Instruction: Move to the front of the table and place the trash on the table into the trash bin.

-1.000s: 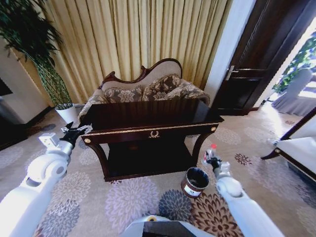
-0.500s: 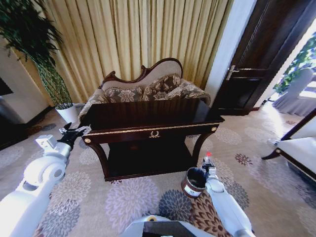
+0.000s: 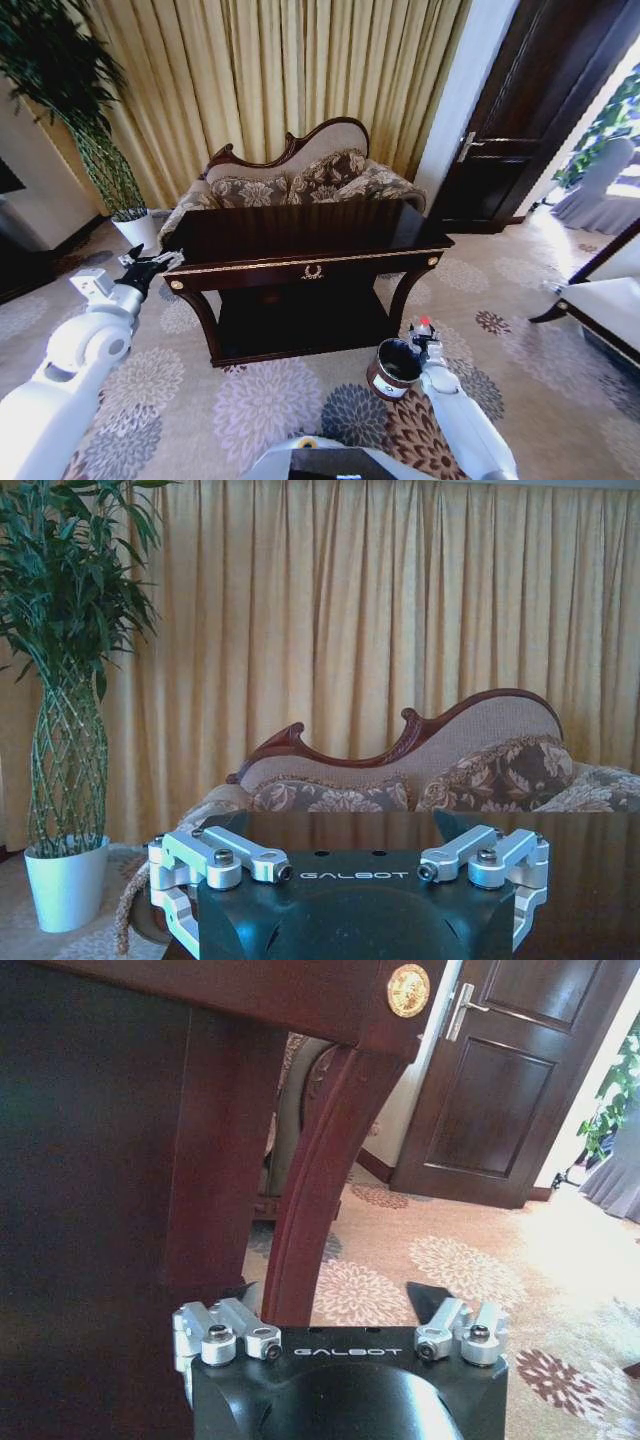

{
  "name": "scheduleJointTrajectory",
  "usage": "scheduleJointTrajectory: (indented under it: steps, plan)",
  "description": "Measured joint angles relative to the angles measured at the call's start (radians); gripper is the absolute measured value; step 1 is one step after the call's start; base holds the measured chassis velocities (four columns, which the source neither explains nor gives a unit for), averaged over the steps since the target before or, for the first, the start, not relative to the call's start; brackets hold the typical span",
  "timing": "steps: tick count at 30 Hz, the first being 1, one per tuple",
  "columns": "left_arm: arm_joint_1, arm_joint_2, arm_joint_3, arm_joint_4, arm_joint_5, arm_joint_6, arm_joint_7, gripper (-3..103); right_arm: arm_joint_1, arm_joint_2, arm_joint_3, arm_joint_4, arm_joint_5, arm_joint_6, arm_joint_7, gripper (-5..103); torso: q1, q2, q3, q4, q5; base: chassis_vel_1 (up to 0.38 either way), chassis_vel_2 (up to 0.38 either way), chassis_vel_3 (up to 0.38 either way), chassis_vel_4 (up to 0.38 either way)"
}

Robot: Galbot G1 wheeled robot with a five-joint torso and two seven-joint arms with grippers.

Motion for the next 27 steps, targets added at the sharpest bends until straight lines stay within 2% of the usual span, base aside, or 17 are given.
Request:
scheduleJointTrajectory:
  steps: [2, 3, 5, 9, 19, 27]
  plan:
    - [0.000, 0.001, -0.002, 0.000, -0.002, 0.000, 0.000, 100, -0.004, 0.000, -0.005, 0.011, 0.004, -0.006, 0.003, 92, 0.000, 0.000, 0.000, 0.0000, 0.0000, 0.000, 0.000, 0.000, 0.000]
    - [0.000, 0.001, -0.002, 0.000, -0.002, 0.000, 0.000, 100, -0.004, 0.000, -0.005, 0.011, 0.004, -0.006, 0.003, 92, 0.000, 0.000, 0.000, 0.0000, 0.0000, 0.000, 0.000, 0.000, 0.000]
    - [0.002, 0.001, -0.008, 0.000, -0.005, -0.001, 0.000, 100, -0.005, 0.001, -0.010, 0.024, 0.011, -0.008, 0.011, 99, 0.000, 0.000, 0.000, -0.0001, 0.0001, 0.000, 0.000, 0.000, 0.000]
    - [0.006, 0.002, -0.014, 0.000, -0.006, -0.004, 0.002, 100, -0.012, -0.001, -0.015, 0.050, 0.023, -0.010, 0.019, 100, 0.000, 0.000, 0.000, 0.0002, 0.0001, 0.000, 0.000, 0.000, 0.000]
    - [-0.002, 0.000, -0.011, 0.006, -0.007, -0.014, 0.009, 100, -0.136, -0.060, -0.020, 0.306, 0.053, -0.042, 0.017, 100, 0.000, 0.000, 0.000, -0.0002, -0.0001, 0.000, 0.000, 0.000, 0.000]
    - [-0.009, -0.004, -0.005, 0.009, -0.007, -0.020, 0.018, 100, -0.176, -0.083, -0.018, 0.408, 0.063, -0.058, 0.022, 100, 0.000, 0.000, 0.000, -0.0001, 0.0001, 0.081, -0.061, -0.063, 0.077]
